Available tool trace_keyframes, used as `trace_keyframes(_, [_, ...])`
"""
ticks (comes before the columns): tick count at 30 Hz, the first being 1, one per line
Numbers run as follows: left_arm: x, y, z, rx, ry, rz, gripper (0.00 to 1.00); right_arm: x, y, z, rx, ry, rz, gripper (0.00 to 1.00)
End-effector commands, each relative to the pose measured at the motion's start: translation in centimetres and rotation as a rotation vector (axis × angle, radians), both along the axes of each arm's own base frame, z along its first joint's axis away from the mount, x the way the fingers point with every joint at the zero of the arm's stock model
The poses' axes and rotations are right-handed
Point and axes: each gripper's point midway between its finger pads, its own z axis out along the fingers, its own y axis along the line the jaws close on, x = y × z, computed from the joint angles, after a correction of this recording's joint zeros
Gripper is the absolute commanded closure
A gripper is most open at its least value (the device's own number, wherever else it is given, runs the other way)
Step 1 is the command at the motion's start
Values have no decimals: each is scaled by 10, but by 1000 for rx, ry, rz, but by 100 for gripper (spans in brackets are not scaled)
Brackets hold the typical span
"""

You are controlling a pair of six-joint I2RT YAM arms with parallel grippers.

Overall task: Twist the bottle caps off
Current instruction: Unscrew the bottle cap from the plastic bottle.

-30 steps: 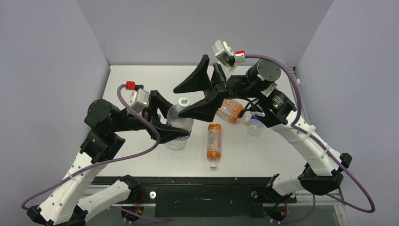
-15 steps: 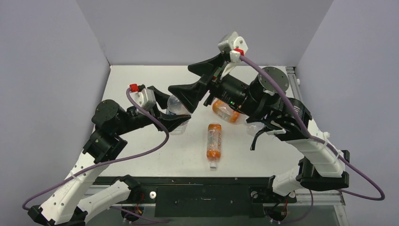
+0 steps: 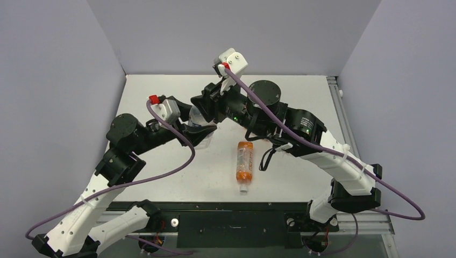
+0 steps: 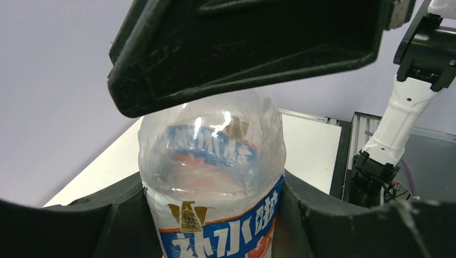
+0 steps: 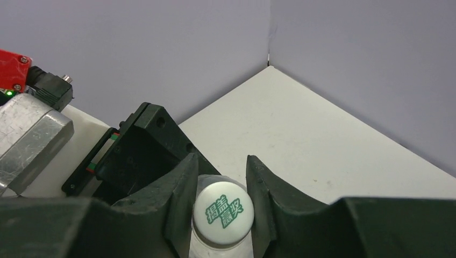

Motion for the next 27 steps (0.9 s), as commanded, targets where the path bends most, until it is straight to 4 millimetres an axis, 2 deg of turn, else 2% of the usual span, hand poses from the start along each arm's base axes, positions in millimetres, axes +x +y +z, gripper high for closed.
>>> trace_keyframes(1, [-1, 6, 16, -32, -53, 28, 100, 0, -19, 28, 85, -31, -32, 81])
trace_keyframes(3, [-1, 5, 14, -31, -48, 23, 100, -3, -19, 30, 91, -38, -12, 86])
trace_keyframes(6, [-1, 4, 12, -31, -36, 17, 100, -10, -18, 32, 98, -54, 47, 100])
trace_keyframes(8, [-5, 3, 14, -43, -26, -3, 100, -17, -16, 33, 102, -75, 129, 100])
trace_keyframes(9, [-10, 0, 16, -53, -17, -34, 100, -33, -16, 41, 123, -96, 231, 100])
trace_keyframes(10, [-14, 0, 18, -64, -17, -53, 100, -31, -17, 43, 135, -112, 268, 100])
trace_keyframes(11, [-24, -4, 19, -71, 3, -110, 100, -57, -16, 55, 169, -151, 427, 100])
trace_keyframes(12, [-30, -5, 23, -80, 4, -144, 100, -60, -22, 55, 177, -167, 480, 100])
trace_keyframes(13, [-46, -9, 23, -76, 24, -234, 100, -83, -24, 62, 202, -199, 649, 100])
trace_keyframes(14, [-55, -11, 26, -75, 28, -289, 100, -94, -27, 60, 205, -206, 725, 100])
trace_keyframes(15, [-72, -13, 24, -63, 62, -386, 100, -115, -32, 63, 219, -226, 867, 100])
trace_keyframes(17, [-94, -15, 25, -39, 104, -514, 100, -131, -37, 65, 241, -225, 980, 100])
trace_keyframes(21, [-104, -15, 29, -30, 126, -575, 100, -137, -36, 59, 251, -196, 1047, 100])
trace_keyframes(27, [-109, -15, 34, -25, 84, -617, 100, -123, -31, 47, 224, -159, 1043, 99])
